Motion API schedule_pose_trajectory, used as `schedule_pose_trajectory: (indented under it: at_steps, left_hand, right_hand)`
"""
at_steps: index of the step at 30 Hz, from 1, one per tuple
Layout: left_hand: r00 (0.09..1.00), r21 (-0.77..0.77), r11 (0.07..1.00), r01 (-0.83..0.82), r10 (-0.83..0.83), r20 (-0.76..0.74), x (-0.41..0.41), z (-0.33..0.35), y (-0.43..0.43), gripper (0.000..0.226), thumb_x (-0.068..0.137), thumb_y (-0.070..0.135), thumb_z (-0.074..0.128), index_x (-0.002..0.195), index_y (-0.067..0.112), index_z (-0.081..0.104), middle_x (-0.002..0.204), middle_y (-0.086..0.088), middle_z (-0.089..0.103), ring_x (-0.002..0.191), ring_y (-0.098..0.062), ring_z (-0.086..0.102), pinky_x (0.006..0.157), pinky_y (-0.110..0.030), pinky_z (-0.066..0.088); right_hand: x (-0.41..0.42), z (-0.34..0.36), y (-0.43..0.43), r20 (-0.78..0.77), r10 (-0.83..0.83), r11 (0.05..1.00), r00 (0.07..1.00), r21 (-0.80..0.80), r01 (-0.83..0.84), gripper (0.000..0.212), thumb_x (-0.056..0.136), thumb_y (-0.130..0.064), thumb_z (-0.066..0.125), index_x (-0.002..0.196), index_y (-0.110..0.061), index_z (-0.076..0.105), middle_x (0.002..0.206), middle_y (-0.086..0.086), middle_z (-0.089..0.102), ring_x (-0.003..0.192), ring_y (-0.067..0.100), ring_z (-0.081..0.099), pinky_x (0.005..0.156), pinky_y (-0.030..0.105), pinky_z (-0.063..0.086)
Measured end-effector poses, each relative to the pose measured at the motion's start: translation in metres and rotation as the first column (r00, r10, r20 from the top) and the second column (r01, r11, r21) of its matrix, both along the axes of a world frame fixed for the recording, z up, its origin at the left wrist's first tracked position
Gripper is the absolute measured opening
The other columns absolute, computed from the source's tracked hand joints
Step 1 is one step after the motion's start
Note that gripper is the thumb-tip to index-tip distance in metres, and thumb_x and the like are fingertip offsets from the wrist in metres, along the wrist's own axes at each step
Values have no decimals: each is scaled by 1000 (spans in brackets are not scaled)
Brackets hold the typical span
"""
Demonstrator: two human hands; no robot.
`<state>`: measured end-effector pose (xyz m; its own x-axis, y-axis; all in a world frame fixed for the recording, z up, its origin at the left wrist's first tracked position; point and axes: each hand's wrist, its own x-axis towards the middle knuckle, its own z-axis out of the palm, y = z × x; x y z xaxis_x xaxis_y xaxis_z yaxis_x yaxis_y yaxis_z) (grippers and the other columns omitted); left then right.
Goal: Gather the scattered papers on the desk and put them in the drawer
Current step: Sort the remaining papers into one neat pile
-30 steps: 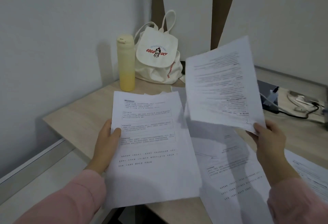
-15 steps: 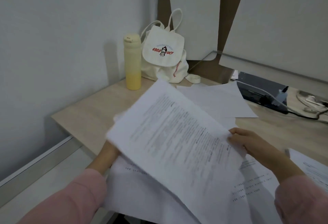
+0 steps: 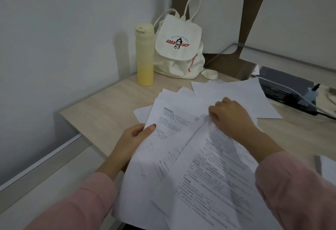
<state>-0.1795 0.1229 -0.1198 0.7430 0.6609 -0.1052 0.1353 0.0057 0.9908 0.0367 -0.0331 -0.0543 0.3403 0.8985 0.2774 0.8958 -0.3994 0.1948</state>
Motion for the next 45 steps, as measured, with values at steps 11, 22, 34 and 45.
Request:
schedule_pose_trajectory:
  at_steps: [11,22,34,45]
  left_hand:
    - [984,170,981,93,-65,-165,1,-7,4,19,65,57,64,75,42,70,78,15,73,75,-11,69,76,-37,53]
    - [986,203,979,22,12,-167,1,-11,2,44,79,56,49,87,16,65,73,-8,63,64,-14,52,67,-32,38]
    - [951,343,928,148,-38,-307,0,-5,-2,8,85,36,62,92,40,60,89,18,67,80,2,61,63,-16,44]
    - [987,231,972,-36,70,-142,1,-12,2,16,94,21,44,108,26,52,98,8,62,86,-13,58,77,-32,48]
  right_hand:
    - [-63,-30,87,9,226,943,974,248,-222,12,62,-2,76,68,-7,68,83,14,67,82,33,64,96,39,39]
    - [-27,-40,36,-120,-191,974,974,99,203,23,89,-14,52,98,0,68,107,19,62,104,37,54,99,45,38]
    - [-60,-41,61,-481,6,962,877,243,127,50,94,-23,47,143,-21,34,148,9,34,129,27,39,104,37,35]
    - [21,-40,-40,-960,-212,552,181,35,833,53,90,-10,50,141,-9,36,141,20,39,119,35,46,89,36,37]
